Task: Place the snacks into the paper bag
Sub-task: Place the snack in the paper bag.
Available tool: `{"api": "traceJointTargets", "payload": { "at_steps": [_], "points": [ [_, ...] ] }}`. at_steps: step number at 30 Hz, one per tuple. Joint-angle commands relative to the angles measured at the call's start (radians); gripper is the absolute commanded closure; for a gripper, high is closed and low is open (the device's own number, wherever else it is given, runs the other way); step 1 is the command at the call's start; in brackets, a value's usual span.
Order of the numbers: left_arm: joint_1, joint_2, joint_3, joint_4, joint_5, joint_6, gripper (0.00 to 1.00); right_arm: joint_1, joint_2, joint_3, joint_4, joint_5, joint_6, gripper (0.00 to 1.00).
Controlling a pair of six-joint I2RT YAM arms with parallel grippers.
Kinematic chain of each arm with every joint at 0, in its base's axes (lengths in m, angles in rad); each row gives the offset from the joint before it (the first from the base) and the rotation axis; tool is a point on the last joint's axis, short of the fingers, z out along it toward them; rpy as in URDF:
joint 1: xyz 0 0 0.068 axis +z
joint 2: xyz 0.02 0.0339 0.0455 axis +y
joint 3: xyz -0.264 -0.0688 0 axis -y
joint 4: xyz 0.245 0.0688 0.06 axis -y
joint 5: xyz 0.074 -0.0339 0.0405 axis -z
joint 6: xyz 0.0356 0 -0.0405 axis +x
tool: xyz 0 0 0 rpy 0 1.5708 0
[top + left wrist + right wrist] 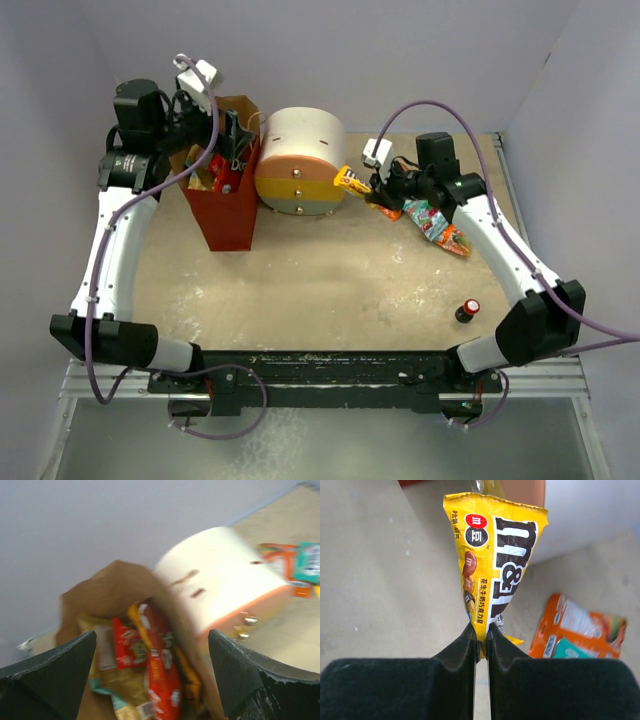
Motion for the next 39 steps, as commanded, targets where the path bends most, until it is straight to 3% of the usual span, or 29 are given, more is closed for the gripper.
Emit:
{"api": "traceJointTargets", "payload": {
  "at_steps": [1,6,12,17,21,26,31,36,39],
  "points": [
    [-0.092,-0.016,-0.026,0.004,0.297,-0.189,0.05,0.056,-0.077,0.069,0.138,-0.085,0.07,0.87],
    [-0.236,0.009,-0.032,0.075,0.296,-0.336,0.07,0.099,-0.115,0.1,0.207,-0.056,0.107,0.87],
    [-0.288,0.105,0.01,0.135,0.34,-0.584,0.1,0.137,-0.141,0.125,0.221,-0.05,0.13,0.87],
    [-0.342,0.166,0.026,0.165,0.364,-0.699,0.14,0.147,-0.155,0.126,0.221,-0.053,0.139,0.87],
    [-0.37,0.205,0.033,0.184,0.389,-0.756,0.25,0.151,-0.163,0.115,0.226,-0.053,0.142,0.88],
    [-0.375,0.217,0.029,0.212,0.41,-0.773,0.46,0.151,-0.188,0.07,0.251,-0.038,0.141,0.86],
    [-0.375,0.197,0.0,0.241,0.42,-0.753,0.72,0.151,-0.222,0.008,0.284,-0.005,0.135,0.73],
    [-0.367,0.168,0.018,0.2,0.403,-0.678,0.75,0.147,-0.242,-0.016,0.27,0.01,0.115,0.5],
    [-0.349,0.132,0.052,0.124,0.344,-0.561,0.75,0.133,-0.271,-0.052,0.279,0.027,0.103,0.43]
  ]
}}
